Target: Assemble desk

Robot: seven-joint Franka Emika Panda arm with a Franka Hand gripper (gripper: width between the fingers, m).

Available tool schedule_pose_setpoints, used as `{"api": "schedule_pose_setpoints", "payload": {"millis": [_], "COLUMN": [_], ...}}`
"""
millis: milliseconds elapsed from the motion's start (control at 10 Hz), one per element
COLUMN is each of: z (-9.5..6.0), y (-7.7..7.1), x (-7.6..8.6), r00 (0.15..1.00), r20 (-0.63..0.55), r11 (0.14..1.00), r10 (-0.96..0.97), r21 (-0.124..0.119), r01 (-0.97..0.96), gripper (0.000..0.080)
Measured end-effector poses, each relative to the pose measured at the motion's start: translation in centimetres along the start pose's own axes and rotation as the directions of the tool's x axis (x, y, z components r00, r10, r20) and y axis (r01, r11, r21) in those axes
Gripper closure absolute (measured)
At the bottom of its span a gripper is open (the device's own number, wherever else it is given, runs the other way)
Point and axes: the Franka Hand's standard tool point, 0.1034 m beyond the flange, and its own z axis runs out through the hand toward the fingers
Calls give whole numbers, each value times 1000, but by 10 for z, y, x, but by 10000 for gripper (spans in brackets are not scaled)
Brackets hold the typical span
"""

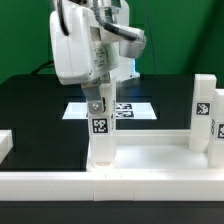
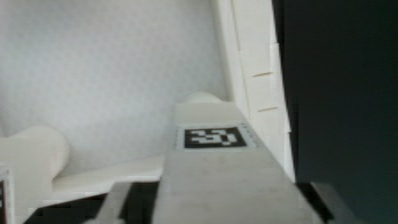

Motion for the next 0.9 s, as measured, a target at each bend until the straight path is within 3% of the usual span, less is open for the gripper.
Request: {"api": "schedule_pose_setpoints", "payload": {"millis": [300, 400, 500, 600, 900], "z": [0, -2, -7, -10, -8], "y": [0, -2, -3, -1, 0], "x": [-1, -4, -9, -10, -5], "r00": [1000, 964, 916, 890, 790], "r20": [0, -13, -6, -20, -27], "r11": [1000, 964, 916, 890, 790], "r10": [-26, -265, -400, -455, -612], "r21": [-1, -9, 1, 13, -3], "r01": [26, 265, 400, 455, 612], "gripper": [509, 356, 356, 203, 153]}}
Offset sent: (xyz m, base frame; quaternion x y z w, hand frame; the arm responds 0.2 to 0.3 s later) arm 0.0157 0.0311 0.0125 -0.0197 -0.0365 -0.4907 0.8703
